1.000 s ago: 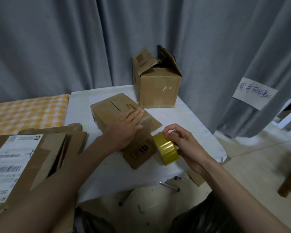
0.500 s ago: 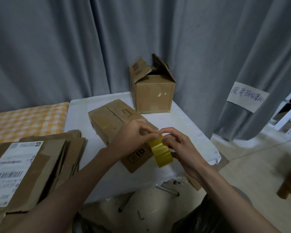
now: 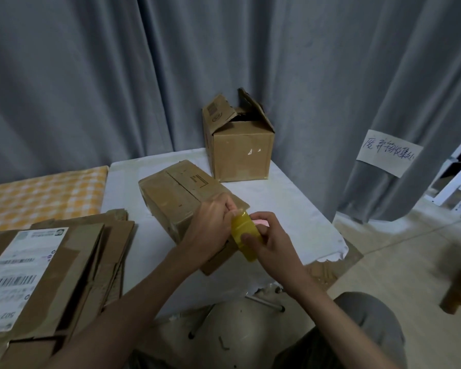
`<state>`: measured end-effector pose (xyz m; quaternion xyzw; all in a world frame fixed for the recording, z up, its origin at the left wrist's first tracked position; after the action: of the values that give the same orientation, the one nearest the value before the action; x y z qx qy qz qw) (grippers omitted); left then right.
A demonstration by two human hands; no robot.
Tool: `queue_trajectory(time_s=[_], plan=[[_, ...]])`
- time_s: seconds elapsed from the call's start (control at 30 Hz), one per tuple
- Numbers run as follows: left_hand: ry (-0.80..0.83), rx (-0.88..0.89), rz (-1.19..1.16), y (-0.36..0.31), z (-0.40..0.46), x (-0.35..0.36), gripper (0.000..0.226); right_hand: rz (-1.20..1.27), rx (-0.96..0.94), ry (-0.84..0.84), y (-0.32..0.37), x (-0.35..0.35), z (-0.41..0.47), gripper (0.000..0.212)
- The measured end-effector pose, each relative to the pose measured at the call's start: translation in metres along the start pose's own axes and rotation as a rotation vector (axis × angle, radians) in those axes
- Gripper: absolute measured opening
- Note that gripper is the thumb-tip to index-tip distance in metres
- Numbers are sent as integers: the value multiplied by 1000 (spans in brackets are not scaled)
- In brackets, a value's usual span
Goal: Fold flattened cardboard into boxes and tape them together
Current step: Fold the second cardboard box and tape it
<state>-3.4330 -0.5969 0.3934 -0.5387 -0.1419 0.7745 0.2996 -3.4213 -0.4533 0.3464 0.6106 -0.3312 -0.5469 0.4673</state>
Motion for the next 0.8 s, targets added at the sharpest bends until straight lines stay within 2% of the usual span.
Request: queue_trajectory(time_s=[0.2,0.47,0.63,0.8], plan=[[-67,68,-59,-4,-8,-13,13,81,-23,-9,8,-3,3,32],[-43,133,-108,-18,-22,-21,12,71,-19,7,9,-10,9,27],[-79,93,-150,-11,-18,-28,10,37,-45,53,10,-7,8,18],[-83,6,-191,-1,-10,-30,10,15,-69,27,10,-7,4,22]])
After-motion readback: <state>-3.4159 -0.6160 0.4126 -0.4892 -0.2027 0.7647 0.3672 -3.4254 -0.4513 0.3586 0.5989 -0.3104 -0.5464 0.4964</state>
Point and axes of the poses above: each hand's wrist, its own z-axis towards the middle knuckle, its own x-axis out of the palm, y = z × x, the point moved 5 cm from there along z, towards the middle knuckle, and after that the axes turned 6 degrees about x, right-handed, at the moved point
